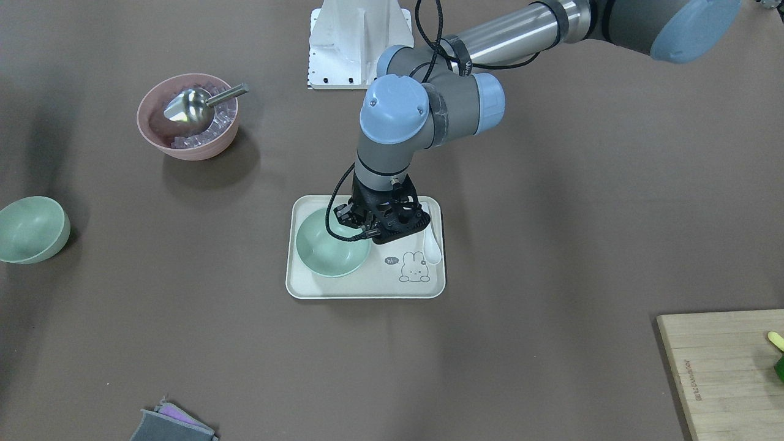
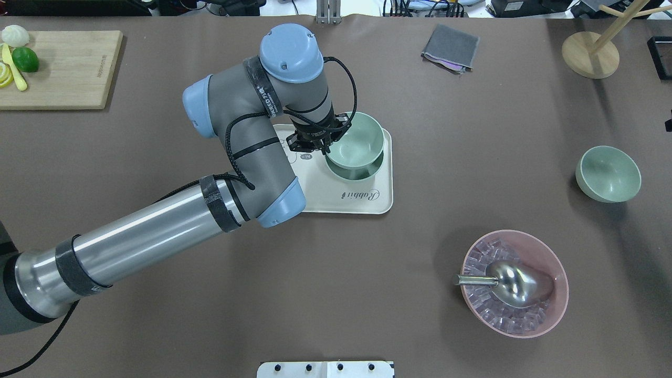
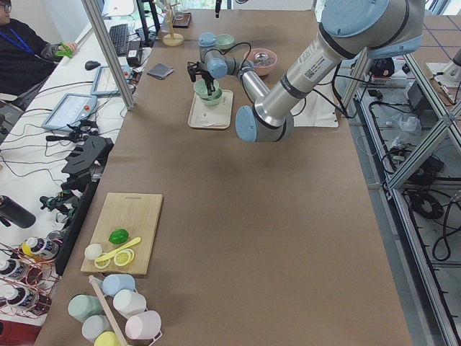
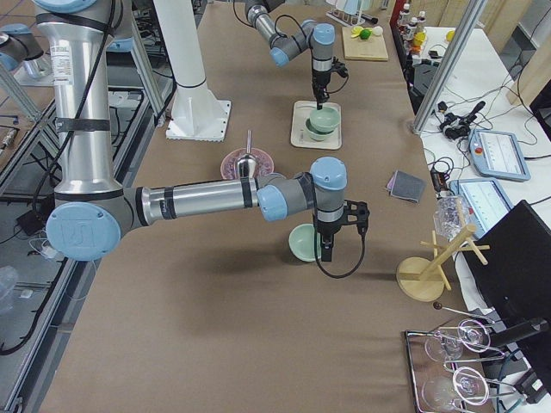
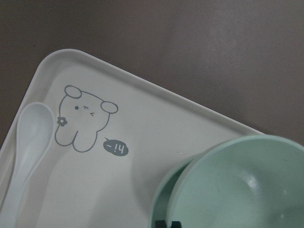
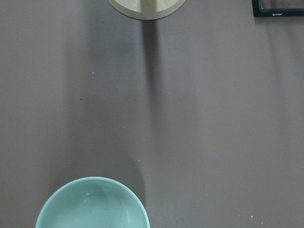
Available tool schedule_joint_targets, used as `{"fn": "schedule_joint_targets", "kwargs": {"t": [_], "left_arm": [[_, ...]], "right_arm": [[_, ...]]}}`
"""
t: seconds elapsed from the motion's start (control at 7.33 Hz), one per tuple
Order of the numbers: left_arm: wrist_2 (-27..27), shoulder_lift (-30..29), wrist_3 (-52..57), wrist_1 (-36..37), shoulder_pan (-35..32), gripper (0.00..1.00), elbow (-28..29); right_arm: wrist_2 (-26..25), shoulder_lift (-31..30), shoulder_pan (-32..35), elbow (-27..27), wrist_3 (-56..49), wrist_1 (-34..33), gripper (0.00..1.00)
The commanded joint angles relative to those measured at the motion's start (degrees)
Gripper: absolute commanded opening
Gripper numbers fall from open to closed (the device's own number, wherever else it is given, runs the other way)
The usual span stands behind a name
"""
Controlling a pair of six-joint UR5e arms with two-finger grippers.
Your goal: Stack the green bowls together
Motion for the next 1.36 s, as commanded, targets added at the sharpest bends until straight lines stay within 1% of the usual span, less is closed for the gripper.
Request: {"fn": "schedule_joint_targets", "kwargs": {"t": [0.0, 0.95, 1.09, 1.23], "left_arm": [[0.0, 0.2, 0.1, -0.1, 0.0, 0.00, 0.1], [0.0, 0.3, 0.0, -1.3, 1.0, 0.00, 0.1], [0.0, 0.5, 0.0, -2.1, 1.0, 0.00, 0.2], [0.1, 2.0, 0.0, -4.8, 1.1, 0.00, 0.1]], "right_arm": [[0.0, 0.0, 0.0, 0.0, 0.0, 0.0, 1.00], [0.0, 0.1, 0.0, 0.0, 0.2, -0.1, 1.00], [0.0, 0.1, 0.0, 0.0, 0.1, 0.0, 1.00], [0.0, 0.2, 0.0, 0.0, 0.2, 0.0, 1.00]]}}
